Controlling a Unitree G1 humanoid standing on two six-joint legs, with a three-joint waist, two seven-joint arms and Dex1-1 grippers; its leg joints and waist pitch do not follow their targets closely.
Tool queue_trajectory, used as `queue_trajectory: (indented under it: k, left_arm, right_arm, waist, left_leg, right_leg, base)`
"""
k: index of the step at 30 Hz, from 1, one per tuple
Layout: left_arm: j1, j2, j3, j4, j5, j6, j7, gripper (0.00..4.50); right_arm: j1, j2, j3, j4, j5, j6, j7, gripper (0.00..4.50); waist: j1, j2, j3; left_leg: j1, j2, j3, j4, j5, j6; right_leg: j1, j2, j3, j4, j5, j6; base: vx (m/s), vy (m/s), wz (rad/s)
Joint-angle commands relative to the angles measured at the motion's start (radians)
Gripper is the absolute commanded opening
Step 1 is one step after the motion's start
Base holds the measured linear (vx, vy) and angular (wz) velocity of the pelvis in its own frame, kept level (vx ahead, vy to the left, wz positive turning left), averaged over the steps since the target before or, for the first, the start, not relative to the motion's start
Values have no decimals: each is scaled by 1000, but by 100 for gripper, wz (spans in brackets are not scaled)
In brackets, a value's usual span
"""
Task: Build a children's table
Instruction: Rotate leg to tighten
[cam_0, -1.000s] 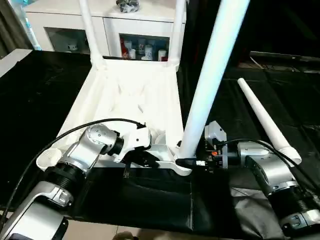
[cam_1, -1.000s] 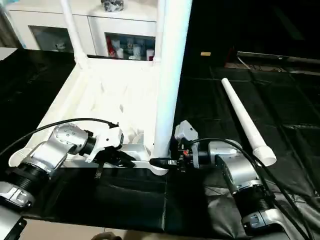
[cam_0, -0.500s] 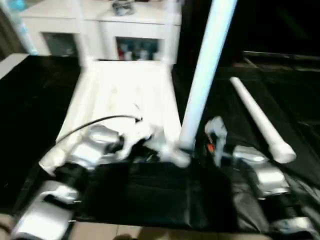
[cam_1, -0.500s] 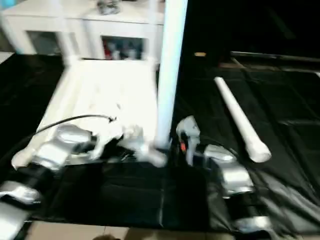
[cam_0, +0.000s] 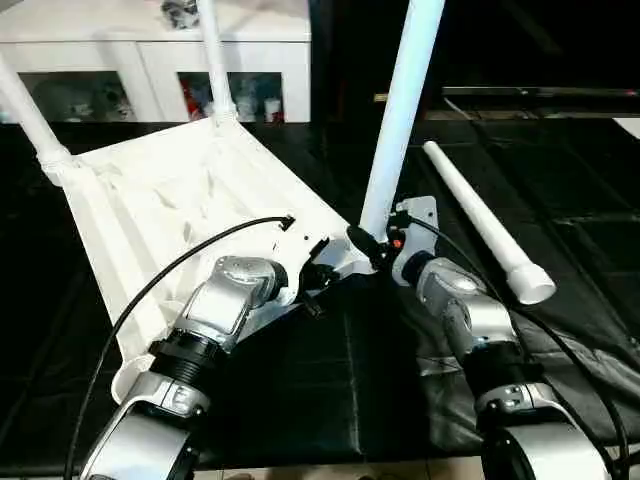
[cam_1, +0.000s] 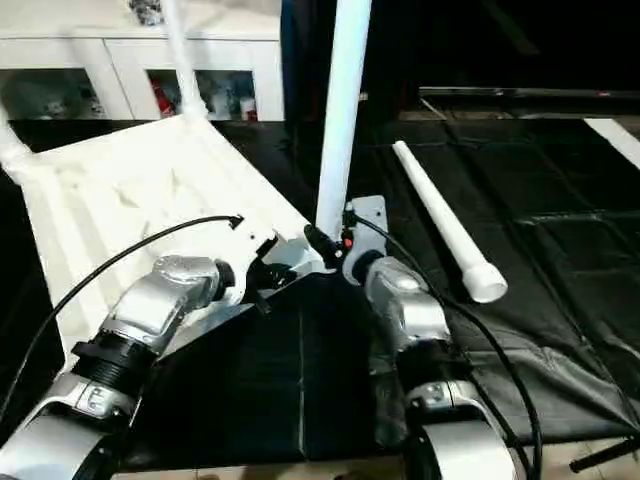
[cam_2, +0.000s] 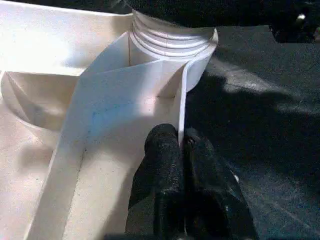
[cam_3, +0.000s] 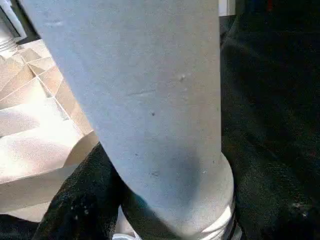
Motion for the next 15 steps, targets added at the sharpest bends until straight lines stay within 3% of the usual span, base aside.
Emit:
queue_trajectory:
  k: [1, 4, 5, 7, 15]
  left_arm:
    - [-29, -20, 7, -116, -31, -35, -1, 0]
    - [-23, 2, 2, -121, -29, -31, -13, 0]
    - [-22, 15, -7, -115, -22, -45, -25, 0]
    - [-22, 27, -13, -109, -15, -60, -36, 0]
    - [-26, 142, -39, -52, -19, -174, -207, 0]
  right_arm:
    - [18, 46, 37, 66, -2, 33, 16, 337]
    - [21, 39, 22, 73, 6, 3, 27, 342]
    - [28, 32, 24, 64, 4, -4, 37, 372]
    - [34, 25, 26, 55, 1, -9, 48, 381]
    - [165, -127, 46, -150, 56, -23, 325, 444]
  waist:
    - [12, 0, -75]
    - [12, 2, -74]
    - [13, 6, -74]
    - [12, 4, -75]
    - [31, 4, -72]
  left_leg:
    - [2, 57, -23, -56, -94, 93]
    - [4, 57, -23, -57, -115, 80]
    - [4, 57, -23, -57, -122, 74]
    - [4, 58, -25, -58, -116, 74]
    - [8, 59, -23, -58, -135, 84]
  right_leg:
    - [71, -103, 65, -74, -140, -202]
    - [70, -104, 66, -79, -172, -197]
    - [69, -104, 67, -80, -178, -195]
    - [70, -101, 67, -76, -150, -197]
    - [70, -102, 68, -81, -172, -172]
  base:
    - [0, 0, 0]
    - [0, 0, 0]
    - [0, 0, 0]
    - [0, 0, 0]
    - [0, 0, 0]
